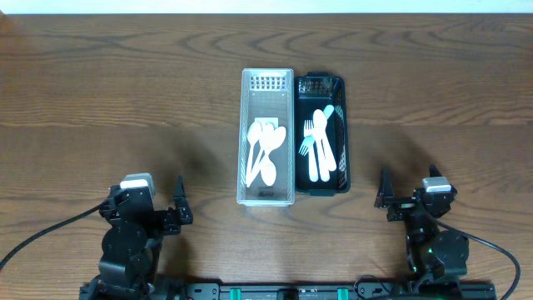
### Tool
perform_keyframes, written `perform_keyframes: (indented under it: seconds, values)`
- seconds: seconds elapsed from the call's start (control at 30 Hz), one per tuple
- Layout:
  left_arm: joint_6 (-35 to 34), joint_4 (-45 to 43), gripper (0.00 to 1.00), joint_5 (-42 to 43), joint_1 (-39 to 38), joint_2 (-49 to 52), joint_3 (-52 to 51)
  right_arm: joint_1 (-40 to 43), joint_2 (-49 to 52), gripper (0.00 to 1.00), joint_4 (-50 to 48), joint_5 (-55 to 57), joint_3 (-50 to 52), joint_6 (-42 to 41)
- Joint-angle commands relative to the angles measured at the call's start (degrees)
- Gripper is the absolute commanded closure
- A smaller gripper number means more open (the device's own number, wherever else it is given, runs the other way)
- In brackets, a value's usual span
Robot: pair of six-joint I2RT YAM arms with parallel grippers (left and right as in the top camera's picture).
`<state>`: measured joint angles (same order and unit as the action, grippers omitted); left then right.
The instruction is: Pack container
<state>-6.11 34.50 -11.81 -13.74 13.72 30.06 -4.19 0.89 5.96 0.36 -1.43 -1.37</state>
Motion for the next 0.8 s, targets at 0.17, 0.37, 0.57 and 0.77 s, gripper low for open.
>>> perform_keyframes:
  seconds: [0.17, 0.37, 0.57, 0.77]
  values:
    - [0.55, -0.09, 0.02, 0.17, -0.33, -0.37, -0.07, -0.37, -0.52, 0.01, -0.17, -0.61, 0.33, 1.03]
    - [0.52, -0.09, 0.02, 0.17, -0.33, -0.35, -0.07, -0.37, -0.52, 0.01, -0.17, -0.61, 0.33, 1.03]
    - [0.52, -0.09, 0.02, 0.17, -0.33, -0.35, -0.07, -0.37, -0.52, 0.01, -0.17, -0.63, 0.33, 1.03]
    - [5.03, 3.32, 0.02, -4.33, -0.33, -0.37, -0.07, -0.37, -0.52, 0.01, -0.17, -0.61, 0.33, 1.03]
